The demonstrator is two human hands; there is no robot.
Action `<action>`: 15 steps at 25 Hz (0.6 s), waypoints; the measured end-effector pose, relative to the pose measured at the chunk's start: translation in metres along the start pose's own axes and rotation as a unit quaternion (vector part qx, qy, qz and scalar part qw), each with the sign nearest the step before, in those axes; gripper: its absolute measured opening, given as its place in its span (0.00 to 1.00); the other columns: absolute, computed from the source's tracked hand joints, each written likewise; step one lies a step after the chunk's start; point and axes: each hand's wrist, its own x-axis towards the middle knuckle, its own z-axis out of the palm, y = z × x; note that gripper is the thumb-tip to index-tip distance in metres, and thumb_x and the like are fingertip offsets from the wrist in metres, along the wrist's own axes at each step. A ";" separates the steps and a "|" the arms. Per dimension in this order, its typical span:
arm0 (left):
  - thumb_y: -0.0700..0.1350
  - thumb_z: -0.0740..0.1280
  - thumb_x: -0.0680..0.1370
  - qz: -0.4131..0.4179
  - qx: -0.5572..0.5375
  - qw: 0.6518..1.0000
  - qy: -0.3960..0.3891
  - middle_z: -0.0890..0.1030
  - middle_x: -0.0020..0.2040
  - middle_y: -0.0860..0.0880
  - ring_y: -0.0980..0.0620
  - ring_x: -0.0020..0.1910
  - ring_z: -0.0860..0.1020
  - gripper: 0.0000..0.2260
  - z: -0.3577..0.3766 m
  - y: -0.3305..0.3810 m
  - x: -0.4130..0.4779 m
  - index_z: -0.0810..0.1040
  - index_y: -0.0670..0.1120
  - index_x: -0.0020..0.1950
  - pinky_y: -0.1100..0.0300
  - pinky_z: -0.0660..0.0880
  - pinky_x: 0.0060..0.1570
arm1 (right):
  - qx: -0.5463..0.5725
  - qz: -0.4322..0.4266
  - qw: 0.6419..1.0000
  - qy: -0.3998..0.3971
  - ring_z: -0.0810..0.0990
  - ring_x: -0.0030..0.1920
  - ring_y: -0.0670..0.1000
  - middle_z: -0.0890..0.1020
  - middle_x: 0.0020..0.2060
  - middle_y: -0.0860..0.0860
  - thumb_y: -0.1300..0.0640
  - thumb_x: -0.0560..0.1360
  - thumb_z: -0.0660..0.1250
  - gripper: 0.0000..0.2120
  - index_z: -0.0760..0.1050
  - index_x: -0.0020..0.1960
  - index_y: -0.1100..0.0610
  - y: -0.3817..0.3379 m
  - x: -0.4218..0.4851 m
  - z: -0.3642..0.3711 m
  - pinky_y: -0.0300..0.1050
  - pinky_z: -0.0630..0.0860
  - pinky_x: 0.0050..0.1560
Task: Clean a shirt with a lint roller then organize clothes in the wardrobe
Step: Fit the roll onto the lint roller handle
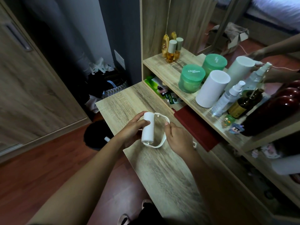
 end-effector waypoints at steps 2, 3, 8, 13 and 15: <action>0.42 0.61 0.78 -0.001 -0.002 1.000 0.005 0.76 0.51 0.44 0.45 0.45 0.78 0.16 0.003 0.002 -0.002 0.71 0.59 0.62 0.51 0.76 0.46 | 0.006 0.001 1.000 0.000 0.79 0.42 0.60 0.81 0.40 0.58 0.48 0.81 0.46 0.21 0.72 0.50 0.60 -0.001 0.000 -0.001 0.49 0.72 0.40; 0.43 0.61 0.78 -0.003 -0.008 1.000 0.007 0.76 0.51 0.45 0.46 0.43 0.78 0.16 0.006 0.002 -0.003 0.71 0.60 0.62 0.52 0.76 0.44 | 0.006 0.001 1.000 0.002 0.79 0.42 0.60 0.81 0.40 0.58 0.48 0.81 0.46 0.21 0.72 0.50 0.60 -0.003 0.000 -0.001 0.49 0.71 0.39; 0.42 0.56 0.78 0.026 -0.047 0.998 0.018 0.73 0.50 0.41 0.42 0.34 0.77 0.14 0.020 -0.004 -0.002 0.70 0.58 0.59 0.53 0.76 0.37 | 0.002 0.024 1.000 -0.002 0.79 0.47 0.62 0.82 0.45 0.60 0.47 0.81 0.46 0.20 0.71 0.53 0.60 -0.017 -0.001 0.002 0.50 0.69 0.42; 0.41 0.54 0.77 0.062 -0.020 0.995 0.076 0.73 0.46 0.40 0.48 0.35 0.74 0.12 0.027 -0.002 -0.003 0.72 0.54 0.54 0.59 0.73 0.29 | 0.007 0.039 0.999 0.004 0.78 0.48 0.62 0.81 0.47 0.61 0.48 0.81 0.46 0.20 0.71 0.53 0.60 -0.026 -0.004 0.000 0.49 0.65 0.41; 0.43 0.56 0.78 0.068 0.001 0.994 0.091 0.74 0.45 0.41 0.47 0.37 0.75 0.12 0.025 -0.002 -0.003 0.71 0.54 0.57 0.58 0.73 0.30 | 0.011 0.046 0.999 -0.001 0.78 0.49 0.62 0.81 0.48 0.61 0.48 0.81 0.46 0.20 0.71 0.54 0.60 -0.028 -0.004 -0.001 0.50 0.66 0.42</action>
